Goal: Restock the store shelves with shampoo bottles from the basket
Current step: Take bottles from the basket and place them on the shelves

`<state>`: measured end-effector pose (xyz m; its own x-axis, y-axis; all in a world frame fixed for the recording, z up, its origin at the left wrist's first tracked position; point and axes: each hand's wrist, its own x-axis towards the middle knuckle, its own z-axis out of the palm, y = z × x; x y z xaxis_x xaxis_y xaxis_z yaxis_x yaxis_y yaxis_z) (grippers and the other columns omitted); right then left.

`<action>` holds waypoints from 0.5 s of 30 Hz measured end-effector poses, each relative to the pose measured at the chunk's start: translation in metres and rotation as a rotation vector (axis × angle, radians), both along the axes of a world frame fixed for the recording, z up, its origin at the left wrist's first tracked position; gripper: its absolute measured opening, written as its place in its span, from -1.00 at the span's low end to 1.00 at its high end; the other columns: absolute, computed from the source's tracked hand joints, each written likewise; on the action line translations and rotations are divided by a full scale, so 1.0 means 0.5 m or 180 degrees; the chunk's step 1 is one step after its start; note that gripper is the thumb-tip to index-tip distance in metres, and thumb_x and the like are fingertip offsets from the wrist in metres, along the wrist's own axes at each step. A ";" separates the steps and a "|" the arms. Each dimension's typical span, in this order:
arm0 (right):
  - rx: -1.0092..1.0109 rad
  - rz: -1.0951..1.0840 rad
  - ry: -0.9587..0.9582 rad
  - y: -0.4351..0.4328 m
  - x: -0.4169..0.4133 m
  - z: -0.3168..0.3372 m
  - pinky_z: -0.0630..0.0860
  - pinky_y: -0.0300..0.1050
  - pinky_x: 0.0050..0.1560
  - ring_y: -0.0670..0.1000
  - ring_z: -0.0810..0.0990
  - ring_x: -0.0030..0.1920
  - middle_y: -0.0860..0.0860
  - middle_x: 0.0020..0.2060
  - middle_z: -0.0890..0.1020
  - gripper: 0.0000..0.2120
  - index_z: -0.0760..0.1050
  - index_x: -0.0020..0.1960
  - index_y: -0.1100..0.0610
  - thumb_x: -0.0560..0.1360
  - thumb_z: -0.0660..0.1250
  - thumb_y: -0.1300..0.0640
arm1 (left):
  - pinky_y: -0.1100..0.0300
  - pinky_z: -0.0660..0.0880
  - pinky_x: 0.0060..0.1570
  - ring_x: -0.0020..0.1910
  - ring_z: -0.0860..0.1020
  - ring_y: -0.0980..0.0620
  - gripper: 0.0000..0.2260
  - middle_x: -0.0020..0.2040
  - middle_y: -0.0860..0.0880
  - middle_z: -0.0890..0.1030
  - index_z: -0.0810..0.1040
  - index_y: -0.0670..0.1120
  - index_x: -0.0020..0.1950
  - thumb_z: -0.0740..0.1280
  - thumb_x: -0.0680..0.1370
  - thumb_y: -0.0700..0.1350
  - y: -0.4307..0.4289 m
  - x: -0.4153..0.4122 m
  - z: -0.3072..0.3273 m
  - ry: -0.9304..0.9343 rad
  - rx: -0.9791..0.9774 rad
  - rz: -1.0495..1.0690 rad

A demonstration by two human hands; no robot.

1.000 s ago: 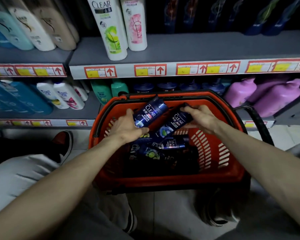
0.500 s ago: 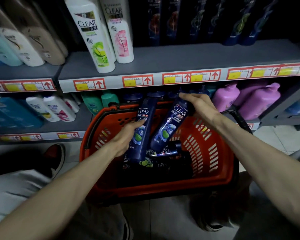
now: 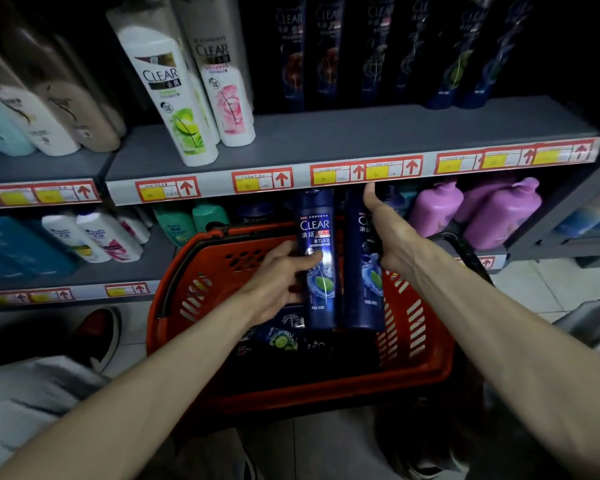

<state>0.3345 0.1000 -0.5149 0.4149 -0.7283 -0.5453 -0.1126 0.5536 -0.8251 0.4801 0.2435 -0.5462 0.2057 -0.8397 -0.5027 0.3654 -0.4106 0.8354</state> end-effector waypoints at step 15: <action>0.0053 -0.0080 -0.0972 -0.022 -0.072 0.101 0.65 0.21 0.14 0.25 0.72 0.09 0.26 0.08 0.72 -0.51 0.62 0.23 0.35 0.33 0.60 0.27 | -0.16 0.63 0.14 0.18 0.69 -0.09 -0.51 0.24 -0.06 0.70 0.49 0.01 0.42 0.51 0.51 -0.08 -0.029 -0.049 0.075 -0.0462 -0.0447 0.0109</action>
<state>0.2984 0.0890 -0.4642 0.5435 -0.7324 -0.4101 0.1532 0.5669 -0.8094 0.4555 0.2291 -0.5085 0.2972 -0.8907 -0.3440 0.2487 -0.2756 0.9285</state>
